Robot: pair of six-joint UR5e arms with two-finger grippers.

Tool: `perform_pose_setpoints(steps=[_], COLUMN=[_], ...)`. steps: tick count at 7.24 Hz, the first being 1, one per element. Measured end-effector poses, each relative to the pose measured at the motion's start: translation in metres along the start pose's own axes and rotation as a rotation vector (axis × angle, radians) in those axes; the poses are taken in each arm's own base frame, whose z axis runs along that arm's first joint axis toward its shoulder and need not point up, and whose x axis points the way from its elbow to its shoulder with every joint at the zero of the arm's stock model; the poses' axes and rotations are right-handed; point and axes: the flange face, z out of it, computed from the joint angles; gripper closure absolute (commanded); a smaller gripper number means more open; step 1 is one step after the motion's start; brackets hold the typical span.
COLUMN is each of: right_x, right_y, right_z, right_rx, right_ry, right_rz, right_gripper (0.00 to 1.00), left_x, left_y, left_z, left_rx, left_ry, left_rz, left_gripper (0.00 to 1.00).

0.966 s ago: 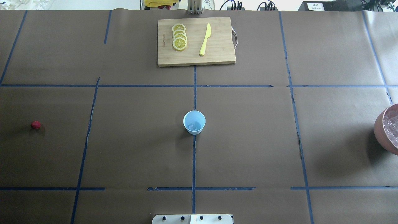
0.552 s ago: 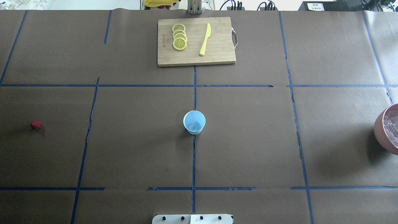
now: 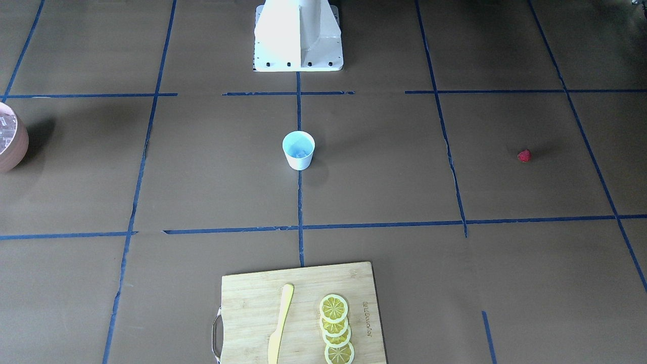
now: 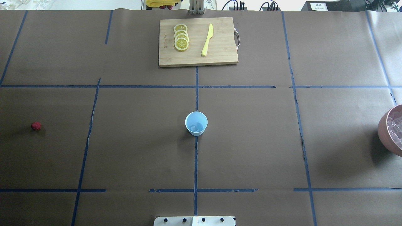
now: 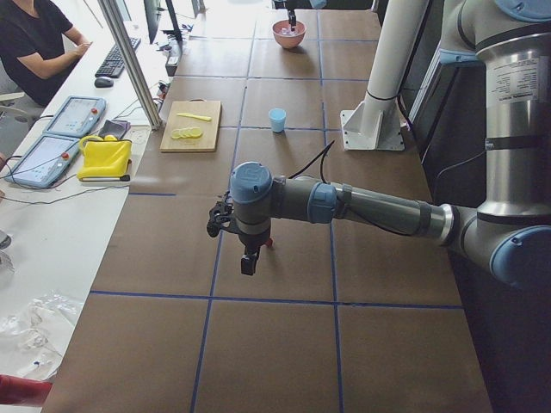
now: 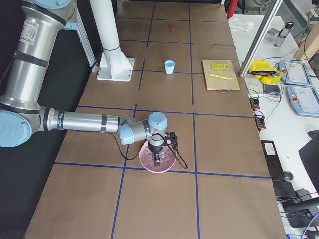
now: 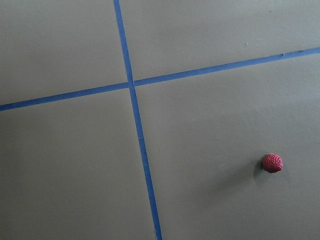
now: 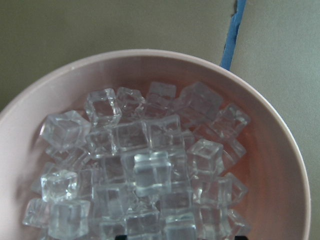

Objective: Put ice and strawberries in cup
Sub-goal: 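Grasp another ice cube from the pink bowl with the right gripper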

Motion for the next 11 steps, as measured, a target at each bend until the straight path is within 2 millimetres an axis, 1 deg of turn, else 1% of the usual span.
perform_pose_setpoints(steps=[2, 3, 5, 6, 7, 8, 9, 11], right_x=[0.0008, 0.0004, 0.0010, 0.0019, 0.0032, 0.0037, 0.0037, 0.0003], right_y=[-0.0002, -0.0009, -0.0019, -0.0019, -0.0016, -0.0017, -0.0019, -0.0032], right_z=[0.0018, 0.0021, 0.0040, 0.0061, 0.0083, 0.0092, 0.0094, 0.0050], right_rx=[-0.003, -0.003, -0.006, -0.009, -0.014, -0.015, -0.015, -0.005], right_ry=[0.001, 0.002, 0.003, 0.004, 0.005, 0.005, 0.005, 0.002], right_rz=[0.004, 0.006, 0.007, 0.008, 0.011, 0.011, 0.010, 0.004], right_gripper=[0.24, 0.27, 0.36, 0.45, 0.73, 0.92, 1.00, 1.00], left_x=[0.0000, -0.0003, -0.0010, -0.0013, -0.0016, -0.0017, -0.0016, -0.0014], left_y=[0.0000, 0.0003, 0.0005, 0.0007, 0.0013, 0.0018, 0.0020, 0.0022], left_z=[-0.0001, 0.0003, 0.0010, 0.0013, 0.0016, 0.0017, 0.0017, 0.0018], left_rx=[0.000, -0.001, -0.002, -0.003, -0.004, -0.004, -0.004, -0.004], left_ry=[0.000, 0.000, 0.000, 0.000, 0.000, 0.000, 0.000, 0.000], left_rz=[0.000, -0.001, -0.002, -0.003, -0.004, -0.004, -0.004, -0.004], left_gripper=[0.00, 0.00, 0.00, 0.00, 0.00, 0.00, 0.00, 0.00])
